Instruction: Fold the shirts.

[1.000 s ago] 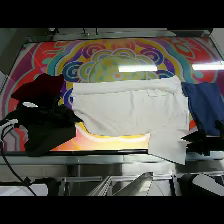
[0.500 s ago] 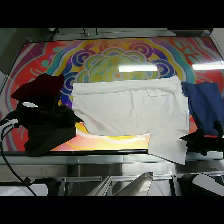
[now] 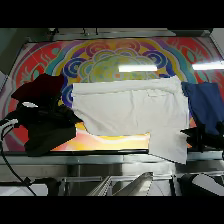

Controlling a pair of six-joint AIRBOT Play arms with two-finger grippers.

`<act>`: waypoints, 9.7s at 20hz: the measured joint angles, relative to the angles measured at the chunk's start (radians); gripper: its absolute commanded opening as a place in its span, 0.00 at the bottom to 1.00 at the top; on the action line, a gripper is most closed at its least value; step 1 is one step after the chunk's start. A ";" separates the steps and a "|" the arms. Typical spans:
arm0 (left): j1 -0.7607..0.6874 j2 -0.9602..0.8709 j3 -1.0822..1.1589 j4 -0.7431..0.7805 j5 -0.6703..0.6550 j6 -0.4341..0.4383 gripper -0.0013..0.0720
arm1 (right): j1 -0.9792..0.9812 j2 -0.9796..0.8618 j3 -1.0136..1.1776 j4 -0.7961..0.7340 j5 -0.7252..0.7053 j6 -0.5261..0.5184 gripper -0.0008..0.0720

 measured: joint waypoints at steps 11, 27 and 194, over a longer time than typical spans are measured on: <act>0.000 0.000 0.000 0.000 -0.011 0.000 0.04 | 0.000 0.194 -0.058 -0.281 0.061 0.286 0.43; 0.000 0.000 0.000 0.000 -0.019 0.019 0.04 | 0.002 0.240 -0.053 -0.459 0.235 0.443 0.43; -0.114 -0.285 0.676 0.308 -0.027 -0.379 0.03 | 0.406 -0.462 0.653 0.089 -0.232 -0.072 0.32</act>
